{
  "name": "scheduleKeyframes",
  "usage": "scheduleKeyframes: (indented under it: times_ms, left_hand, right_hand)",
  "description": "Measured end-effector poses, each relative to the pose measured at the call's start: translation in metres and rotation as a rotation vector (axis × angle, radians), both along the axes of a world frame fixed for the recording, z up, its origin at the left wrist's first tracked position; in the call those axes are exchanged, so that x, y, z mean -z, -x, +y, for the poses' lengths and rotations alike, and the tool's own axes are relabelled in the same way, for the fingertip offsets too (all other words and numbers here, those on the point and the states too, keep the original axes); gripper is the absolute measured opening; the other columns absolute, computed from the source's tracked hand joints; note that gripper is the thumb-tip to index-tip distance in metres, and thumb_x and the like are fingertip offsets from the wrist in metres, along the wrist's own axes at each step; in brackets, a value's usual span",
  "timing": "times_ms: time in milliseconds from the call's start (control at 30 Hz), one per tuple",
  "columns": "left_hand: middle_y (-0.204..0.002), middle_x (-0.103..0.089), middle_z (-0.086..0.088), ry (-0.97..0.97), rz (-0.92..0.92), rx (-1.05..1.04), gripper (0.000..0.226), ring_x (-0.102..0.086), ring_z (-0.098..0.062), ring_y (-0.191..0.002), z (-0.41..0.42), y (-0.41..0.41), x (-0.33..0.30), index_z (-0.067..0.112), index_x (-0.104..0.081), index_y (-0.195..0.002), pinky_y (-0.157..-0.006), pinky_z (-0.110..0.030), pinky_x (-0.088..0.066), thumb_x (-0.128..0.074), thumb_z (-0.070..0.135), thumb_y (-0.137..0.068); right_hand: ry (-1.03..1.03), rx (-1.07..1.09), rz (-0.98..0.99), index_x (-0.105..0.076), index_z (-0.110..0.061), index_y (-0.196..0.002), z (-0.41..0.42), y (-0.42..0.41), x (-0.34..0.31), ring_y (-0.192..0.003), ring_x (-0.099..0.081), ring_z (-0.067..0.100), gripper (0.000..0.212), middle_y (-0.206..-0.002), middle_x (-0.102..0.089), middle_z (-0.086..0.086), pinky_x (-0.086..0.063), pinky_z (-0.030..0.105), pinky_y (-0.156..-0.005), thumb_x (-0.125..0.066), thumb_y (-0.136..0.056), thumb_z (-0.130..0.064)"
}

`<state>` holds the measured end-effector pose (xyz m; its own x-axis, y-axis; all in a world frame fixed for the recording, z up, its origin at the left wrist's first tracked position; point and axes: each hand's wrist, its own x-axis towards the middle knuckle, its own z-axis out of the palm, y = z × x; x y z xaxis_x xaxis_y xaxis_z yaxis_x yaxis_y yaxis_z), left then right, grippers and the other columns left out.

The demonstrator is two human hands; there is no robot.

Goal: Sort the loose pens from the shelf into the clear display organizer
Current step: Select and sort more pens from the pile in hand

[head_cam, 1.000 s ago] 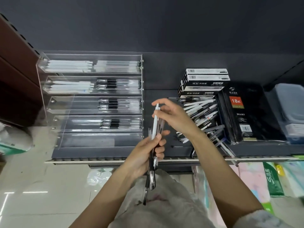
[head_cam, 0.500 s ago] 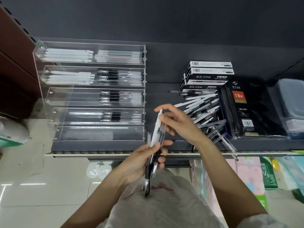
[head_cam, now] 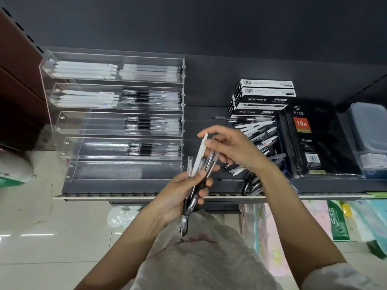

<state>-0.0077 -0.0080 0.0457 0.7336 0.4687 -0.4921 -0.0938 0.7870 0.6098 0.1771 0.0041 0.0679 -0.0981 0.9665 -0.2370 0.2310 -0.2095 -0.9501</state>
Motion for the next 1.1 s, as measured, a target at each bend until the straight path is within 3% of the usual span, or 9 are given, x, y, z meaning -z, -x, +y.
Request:
scheduleKeyframes:
  times_ms: [233,300,433,533,700,800,867,933,1100]
  left_hand:
    - [-0.069,-0.057,0.004,-0.115,0.048,0.012,0.034,-0.045,-0.005,-0.053,0.011,0.0,-0.004,0.008,-0.063,-0.115,-0.047,-0.016,-0.039,-0.049,0.025,-0.089]
    - [-0.073,-0.062,0.004,-0.15,0.058,0.008,0.035,-0.048,-0.006,-0.055,0.015,0.0,-0.006,0.01,-0.063,-0.116,-0.048,-0.016,-0.041,-0.049,0.025,-0.089]
    - [-0.082,-0.07,0.001,-0.188,0.074,-0.01,0.033,-0.054,-0.006,-0.056,0.02,0.003,-0.012,0.013,-0.064,-0.113,-0.044,-0.015,-0.04,-0.05,0.027,-0.087]
    - [-0.092,-0.074,-0.001,-0.138,0.09,-0.219,0.032,-0.064,-0.005,-0.062,0.021,0.004,-0.01,0.015,-0.063,-0.113,-0.046,-0.014,-0.044,-0.046,0.028,-0.09]
    - [-0.123,-0.065,-0.003,-0.057,-0.136,-0.66,0.033,-0.062,-0.016,-0.113,0.025,-0.014,-0.014,0.016,-0.06,-0.116,-0.082,-0.028,-0.055,-0.033,0.027,-0.099]
    - [-0.119,-0.066,-0.011,-0.024,-0.215,-0.772,0.032,-0.062,-0.026,-0.112,0.028,-0.023,-0.027,0.015,-0.07,-0.097,-0.082,-0.036,-0.056,-0.043,0.03,-0.093]
    - [-0.108,-0.07,-0.009,-0.045,-0.25,-0.801,0.029,-0.065,-0.026,-0.107,0.031,-0.022,-0.034,0.015,-0.074,-0.085,-0.08,-0.037,-0.057,-0.049,0.03,-0.086]
    - [-0.104,-0.072,-0.003,-0.075,-0.253,-0.8,0.029,-0.066,-0.019,-0.105,0.034,-0.018,-0.035,0.015,-0.069,-0.094,-0.078,-0.031,-0.056,-0.045,0.029,-0.09]
    - [-0.126,-0.063,-0.008,-0.004,-0.254,-0.855,0.03,-0.063,-0.021,-0.112,0.04,-0.013,-0.025,0.008,-0.059,-0.11,-0.08,-0.028,-0.055,-0.034,0.022,-0.102]
  right_hand:
    - [0.045,-0.112,-0.073,-0.057,-0.021,-0.124,0.013,-0.013,-0.012,-0.054,-0.056,0.014,0.039,-0.071,-0.068,0.003,-0.048,0.021,-0.05,-0.065,-0.086,-0.016]
    - [-0.008,-0.06,-0.066,-0.062,-0.015,-0.11,0.015,-0.018,-0.017,-0.055,-0.059,0.012,0.025,-0.065,-0.067,-0.004,-0.052,0.021,-0.055,-0.064,-0.085,-0.012]
    - [-0.081,0.006,-0.002,-0.064,-0.006,-0.085,0.012,-0.029,-0.03,-0.057,-0.06,0.015,0.012,-0.07,-0.065,0.01,-0.052,0.021,-0.057,-0.067,-0.078,-0.015]
    - [-0.201,0.273,0.05,-0.062,-0.003,-0.083,0.009,-0.044,-0.034,-0.056,-0.06,0.01,0.003,-0.066,-0.067,-0.002,-0.052,0.019,-0.058,-0.064,-0.082,-0.001]
    - [-0.457,0.836,0.216,-0.064,-0.012,-0.082,0.004,0.019,-0.011,-0.062,-0.062,0.012,0.012,-0.07,-0.068,-0.005,-0.052,0.022,-0.063,-0.065,-0.085,0.0]
    - [-0.474,0.962,0.226,-0.066,-0.01,-0.084,-0.002,0.067,0.005,-0.071,-0.066,0.011,0.01,-0.077,-0.07,-0.001,-0.054,0.029,-0.072,-0.067,-0.083,0.0]
    - [-0.51,0.946,0.194,-0.067,-0.012,-0.084,-0.004,0.075,0.013,-0.083,-0.069,0.012,0.013,-0.084,-0.072,-0.004,-0.053,0.029,-0.079,-0.068,-0.082,0.001]
    - [-0.548,0.87,0.138,-0.067,-0.017,-0.083,-0.006,0.079,0.016,-0.091,-0.069,0.014,0.02,-0.089,-0.073,-0.004,-0.05,0.022,-0.081,-0.069,-0.081,0.003]
    - [-0.489,0.781,0.09,-0.066,-0.018,-0.081,-0.013,0.092,0.02,-0.092,-0.068,0.011,0.022,-0.093,-0.071,-0.002,-0.05,0.019,-0.081,-0.07,-0.08,0.004]
